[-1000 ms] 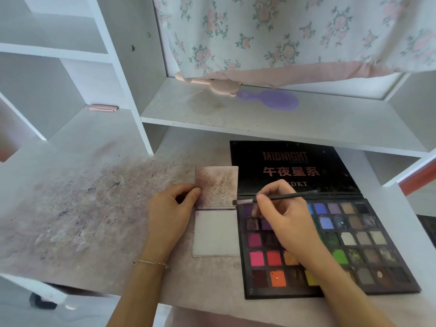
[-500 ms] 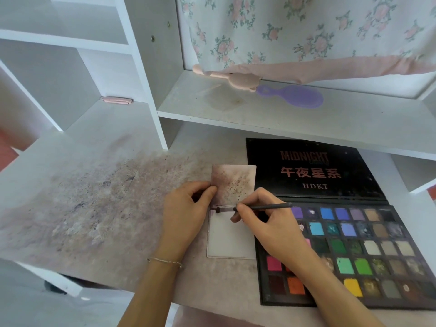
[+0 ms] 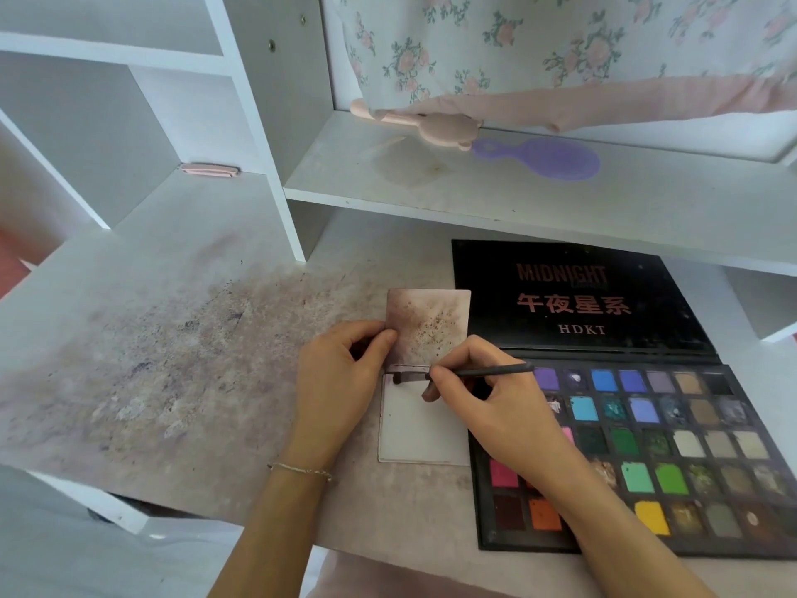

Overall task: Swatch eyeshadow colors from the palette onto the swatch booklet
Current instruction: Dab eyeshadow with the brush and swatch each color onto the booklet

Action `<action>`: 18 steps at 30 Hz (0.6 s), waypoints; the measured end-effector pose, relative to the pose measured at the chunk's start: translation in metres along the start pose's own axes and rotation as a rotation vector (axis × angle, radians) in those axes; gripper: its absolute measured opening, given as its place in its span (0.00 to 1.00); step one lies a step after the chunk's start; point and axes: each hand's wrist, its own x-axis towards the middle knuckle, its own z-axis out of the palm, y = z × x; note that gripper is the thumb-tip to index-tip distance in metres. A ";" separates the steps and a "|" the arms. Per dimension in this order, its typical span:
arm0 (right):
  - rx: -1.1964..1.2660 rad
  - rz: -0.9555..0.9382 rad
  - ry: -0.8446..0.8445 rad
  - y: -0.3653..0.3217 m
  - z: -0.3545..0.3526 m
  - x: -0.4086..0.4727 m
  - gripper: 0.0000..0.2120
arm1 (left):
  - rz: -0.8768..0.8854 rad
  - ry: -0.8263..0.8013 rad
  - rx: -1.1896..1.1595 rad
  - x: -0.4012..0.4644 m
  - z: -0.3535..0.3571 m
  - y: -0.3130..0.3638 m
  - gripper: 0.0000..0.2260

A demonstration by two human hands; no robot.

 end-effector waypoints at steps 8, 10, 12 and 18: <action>0.017 0.007 0.001 0.002 0.001 0.000 0.04 | 0.006 -0.004 -0.003 -0.001 -0.001 0.000 0.04; 0.012 0.002 -0.011 0.002 0.000 0.000 0.04 | 0.008 -0.006 0.001 0.000 -0.001 0.000 0.04; 0.009 -0.002 -0.020 0.002 0.000 -0.001 0.05 | 0.014 -0.008 0.011 0.000 -0.001 0.000 0.04; 0.010 0.013 -0.007 0.002 0.001 0.001 0.04 | 0.009 -0.001 0.003 0.000 0.000 0.000 0.04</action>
